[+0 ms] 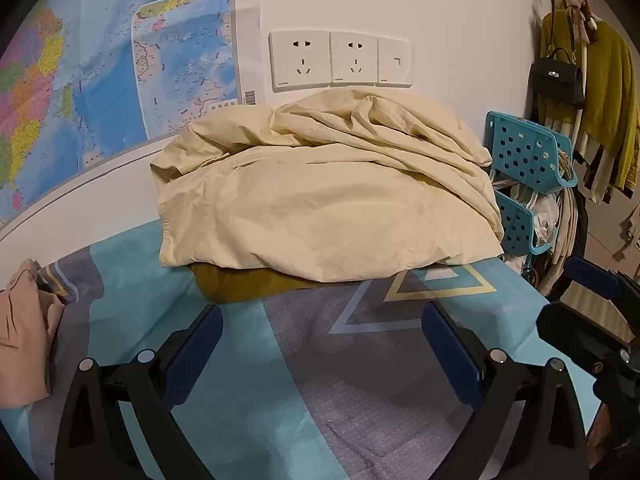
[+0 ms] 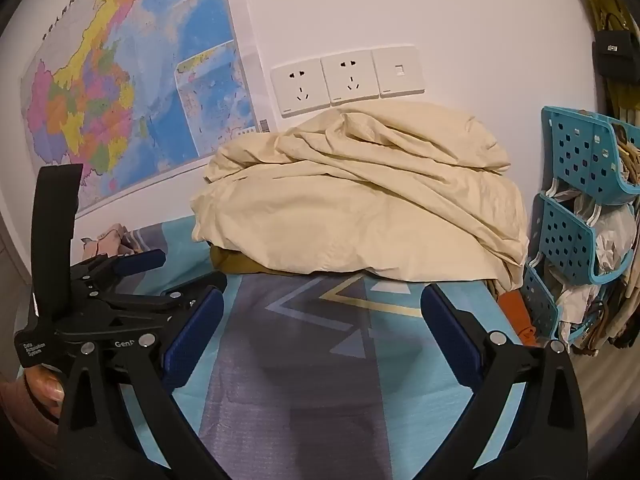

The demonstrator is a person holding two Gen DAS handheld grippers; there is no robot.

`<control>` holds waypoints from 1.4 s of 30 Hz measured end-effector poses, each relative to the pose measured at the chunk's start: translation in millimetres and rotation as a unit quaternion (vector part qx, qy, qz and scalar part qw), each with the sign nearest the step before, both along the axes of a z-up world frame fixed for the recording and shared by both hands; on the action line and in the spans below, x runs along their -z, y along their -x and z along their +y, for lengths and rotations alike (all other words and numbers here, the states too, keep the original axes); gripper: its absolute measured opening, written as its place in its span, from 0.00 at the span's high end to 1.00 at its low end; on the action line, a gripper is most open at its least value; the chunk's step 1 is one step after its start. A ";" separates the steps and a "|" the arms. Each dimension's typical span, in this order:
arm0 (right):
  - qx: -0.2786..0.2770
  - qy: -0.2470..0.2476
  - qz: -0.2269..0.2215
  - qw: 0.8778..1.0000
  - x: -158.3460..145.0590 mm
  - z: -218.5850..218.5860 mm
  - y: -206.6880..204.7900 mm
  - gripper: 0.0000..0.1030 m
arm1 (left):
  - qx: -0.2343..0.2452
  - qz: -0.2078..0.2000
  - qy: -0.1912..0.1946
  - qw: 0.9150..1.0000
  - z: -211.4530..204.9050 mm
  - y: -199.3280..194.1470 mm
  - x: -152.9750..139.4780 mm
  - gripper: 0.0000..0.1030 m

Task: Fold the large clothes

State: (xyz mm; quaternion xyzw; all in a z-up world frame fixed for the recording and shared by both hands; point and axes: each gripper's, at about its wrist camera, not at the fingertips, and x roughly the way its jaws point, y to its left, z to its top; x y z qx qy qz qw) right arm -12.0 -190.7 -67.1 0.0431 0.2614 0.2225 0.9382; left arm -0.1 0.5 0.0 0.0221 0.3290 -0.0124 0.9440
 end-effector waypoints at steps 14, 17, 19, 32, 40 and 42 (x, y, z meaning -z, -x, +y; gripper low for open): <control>-0.001 0.001 0.001 1.000 0.8 0.7 -6.3 0.05 | -0.003 0.003 0.012 1.000 2.2 -2.1 3.9 0.07; 0.001 0.003 0.000 1.000 1.7 2.2 -4.8 0.05 | -0.003 0.005 0.015 1.000 3.0 -1.8 4.8 0.07; 0.001 0.003 0.000 1.000 2.1 1.4 -4.1 0.05 | -0.003 0.005 0.016 1.000 3.3 -1.6 6.1 0.07; 0.001 0.006 0.000 1.000 3.4 4.5 -6.4 0.05 | -0.009 0.013 0.025 1.000 8.3 -1.9 10.1 0.07; -0.003 0.007 0.000 1.000 2.7 7.7 -7.7 0.05 | -0.010 0.012 0.027 1.000 9.6 -1.7 10.1 0.07; -0.005 0.007 0.000 1.000 3.0 8.8 -8.2 0.05 | -0.011 0.012 0.027 1.000 9.8 -1.7 10.3 0.07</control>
